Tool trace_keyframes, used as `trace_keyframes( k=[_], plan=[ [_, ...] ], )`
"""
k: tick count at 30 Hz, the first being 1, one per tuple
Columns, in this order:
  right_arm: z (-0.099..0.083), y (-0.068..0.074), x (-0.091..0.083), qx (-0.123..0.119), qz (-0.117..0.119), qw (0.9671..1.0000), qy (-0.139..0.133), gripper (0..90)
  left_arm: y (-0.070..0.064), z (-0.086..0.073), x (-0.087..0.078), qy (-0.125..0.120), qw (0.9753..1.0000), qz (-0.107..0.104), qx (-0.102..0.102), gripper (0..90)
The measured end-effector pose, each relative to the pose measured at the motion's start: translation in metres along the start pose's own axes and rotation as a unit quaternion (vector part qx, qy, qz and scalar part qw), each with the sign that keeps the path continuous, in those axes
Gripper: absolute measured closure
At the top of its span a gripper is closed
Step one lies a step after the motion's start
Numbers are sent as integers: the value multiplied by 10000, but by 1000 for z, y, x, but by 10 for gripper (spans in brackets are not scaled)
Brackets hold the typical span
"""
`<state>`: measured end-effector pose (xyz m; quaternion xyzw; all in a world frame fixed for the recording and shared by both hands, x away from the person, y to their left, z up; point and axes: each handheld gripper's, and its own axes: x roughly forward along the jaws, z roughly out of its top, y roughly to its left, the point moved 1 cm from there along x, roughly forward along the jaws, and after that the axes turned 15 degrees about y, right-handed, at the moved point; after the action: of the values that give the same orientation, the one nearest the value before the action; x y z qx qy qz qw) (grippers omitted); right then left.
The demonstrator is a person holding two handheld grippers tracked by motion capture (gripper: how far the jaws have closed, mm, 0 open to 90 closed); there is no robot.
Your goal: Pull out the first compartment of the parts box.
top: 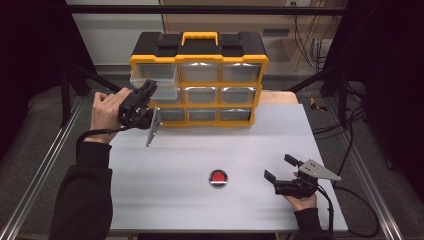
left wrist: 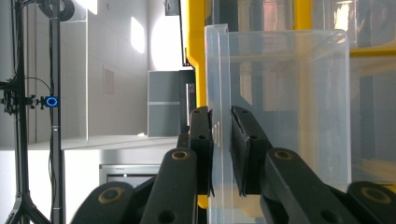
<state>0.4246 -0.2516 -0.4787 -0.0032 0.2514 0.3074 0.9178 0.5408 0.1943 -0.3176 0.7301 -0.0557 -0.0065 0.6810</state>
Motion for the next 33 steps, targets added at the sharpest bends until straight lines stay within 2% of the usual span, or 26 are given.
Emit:
trace_keyframes(
  k=[33],
  plan=[
    [0, 0, 0, -5, 1, 10000, -6, 14, 1, 0, -18, -89, 9999, 57, 11, 786]
  ],
)
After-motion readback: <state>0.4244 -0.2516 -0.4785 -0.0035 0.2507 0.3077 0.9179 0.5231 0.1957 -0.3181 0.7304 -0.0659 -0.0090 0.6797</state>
